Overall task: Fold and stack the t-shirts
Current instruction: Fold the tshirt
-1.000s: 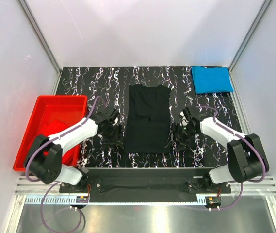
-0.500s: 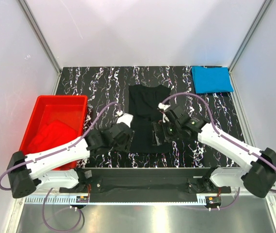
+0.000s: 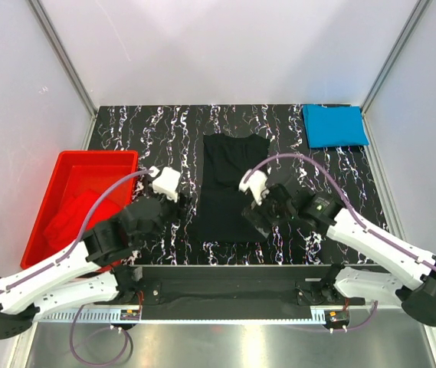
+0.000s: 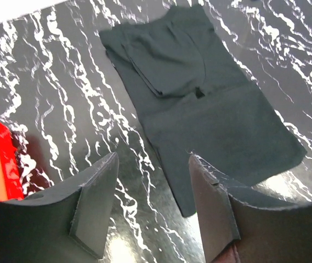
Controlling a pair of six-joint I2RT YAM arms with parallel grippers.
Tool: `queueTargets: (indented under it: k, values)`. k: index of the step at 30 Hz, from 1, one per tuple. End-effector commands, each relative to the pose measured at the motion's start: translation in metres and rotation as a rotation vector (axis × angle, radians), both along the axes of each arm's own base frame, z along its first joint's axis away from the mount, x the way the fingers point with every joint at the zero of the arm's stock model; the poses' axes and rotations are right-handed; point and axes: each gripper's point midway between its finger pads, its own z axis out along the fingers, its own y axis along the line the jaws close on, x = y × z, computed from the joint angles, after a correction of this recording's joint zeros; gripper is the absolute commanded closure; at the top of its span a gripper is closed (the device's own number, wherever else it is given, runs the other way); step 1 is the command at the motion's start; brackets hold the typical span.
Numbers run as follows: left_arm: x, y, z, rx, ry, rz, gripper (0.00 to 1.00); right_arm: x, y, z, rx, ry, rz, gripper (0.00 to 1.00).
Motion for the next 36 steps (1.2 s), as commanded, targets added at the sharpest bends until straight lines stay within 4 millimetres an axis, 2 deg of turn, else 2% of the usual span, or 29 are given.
queueTargets:
  k: [1, 3, 4, 5, 6, 8, 10, 11, 15, 20, 24, 30, 32, 36]
  values:
    - [0.005, 0.006, 0.02, -0.036, -0.103, 0.011, 0.41, -0.031, 0.01, -0.016, -0.103, -0.047, 0.299, 0.03]
    - [0.002, 0.006, 0.027, -0.078, -0.104, 0.004, 0.41, -0.046, 0.008, -0.032, -0.155, -0.047, 0.375, 0.08]
    - [0.001, 0.007, 0.032, -0.1, -0.108, 0.006, 0.41, -0.051, 0.0, -0.047, -0.21, -0.054, 0.388, 0.12]
    - [0.001, 0.009, 0.034, -0.116, -0.103, 0.019, 0.41, -0.062, 0.004, -0.047, -0.215, -0.074, 0.434, 0.15]
    - [0.001, 0.01, 0.042, -0.138, -0.109, 0.028, 0.41, -0.067, 0.003, -0.05, -0.222, -0.078, 0.442, 0.18]
    - [-0.001, 0.013, 0.046, -0.143, -0.09, 0.038, 0.41, -0.071, 0.0, -0.05, -0.243, -0.09, 0.451, 0.21]
    - [-0.002, 0.017, 0.06, -0.153, -0.081, 0.055, 0.4, -0.077, -0.002, -0.057, -0.276, -0.096, 0.493, 0.22]
    - [-0.003, 0.018, 0.051, -0.121, -0.041, 0.066, 0.4, -0.08, -0.004, -0.064, -0.304, -0.083, 0.512, 0.21]
    - [-0.007, 0.021, 0.051, -0.127, 0.005, 0.079, 0.4, -0.087, -0.003, -0.081, -0.362, -0.088, 0.599, 0.19]
    - [-0.015, 0.026, 0.044, -0.175, 0.043, 0.086, 0.4, -0.077, -0.002, -0.097, -0.448, -0.145, 0.617, 0.19]
    - [-0.013, 0.037, 0.032, -0.14, 0.063, 0.149, 0.41, -0.062, 0.003, -0.098, -0.47, -0.246, 0.618, 0.19]
    - [-0.012, 0.036, 0.026, -0.099, 0.058, 0.136, 0.41, -0.055, 0.016, -0.106, -0.458, -0.273, 0.608, 0.18]
    - [-0.011, 0.034, 0.022, -0.071, 0.063, 0.132, 0.4, -0.057, 0.018, -0.118, -0.475, -0.237, 0.621, 0.19]
    - [-0.014, 0.032, 0.018, -0.027, 0.086, 0.104, 0.37, -0.051, 0.029, -0.125, -0.464, -0.26, 0.604, 0.26]
